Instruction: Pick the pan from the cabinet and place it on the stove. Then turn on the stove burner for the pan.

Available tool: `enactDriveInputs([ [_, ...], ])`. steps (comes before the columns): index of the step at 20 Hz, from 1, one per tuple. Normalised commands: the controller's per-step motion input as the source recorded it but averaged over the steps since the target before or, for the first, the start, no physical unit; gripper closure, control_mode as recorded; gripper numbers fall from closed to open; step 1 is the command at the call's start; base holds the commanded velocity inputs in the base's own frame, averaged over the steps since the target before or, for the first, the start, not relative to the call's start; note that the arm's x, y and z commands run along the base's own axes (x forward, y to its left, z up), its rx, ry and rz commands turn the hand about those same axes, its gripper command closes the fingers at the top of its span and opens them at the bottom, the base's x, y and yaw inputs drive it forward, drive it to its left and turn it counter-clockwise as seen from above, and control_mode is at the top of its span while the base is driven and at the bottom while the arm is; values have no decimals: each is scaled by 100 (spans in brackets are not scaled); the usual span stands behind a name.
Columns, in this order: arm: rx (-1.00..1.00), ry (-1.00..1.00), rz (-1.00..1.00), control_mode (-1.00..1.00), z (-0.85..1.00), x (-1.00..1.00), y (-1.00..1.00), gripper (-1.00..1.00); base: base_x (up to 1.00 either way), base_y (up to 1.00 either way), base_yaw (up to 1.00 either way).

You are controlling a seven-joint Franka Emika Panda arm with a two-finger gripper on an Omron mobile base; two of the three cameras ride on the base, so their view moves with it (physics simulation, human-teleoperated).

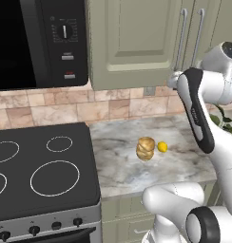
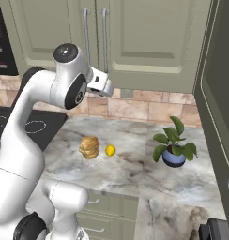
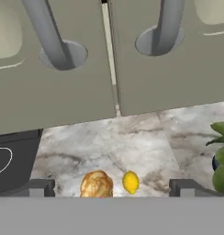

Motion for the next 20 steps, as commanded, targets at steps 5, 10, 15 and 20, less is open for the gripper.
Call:
enactDriveInputs([
  [5,-1,-23,-1,-100,8,-1,-10,-100,0,0,0],
  [10,-3,-30,1,-100,0,-11,0,-100,0,0,0],
  [15,-1,-29,0,-100,8,-2,-19,-100,0,0,0],
  [20,0,-17,0,-100,21,2,-30,-100,0,0,0],
])
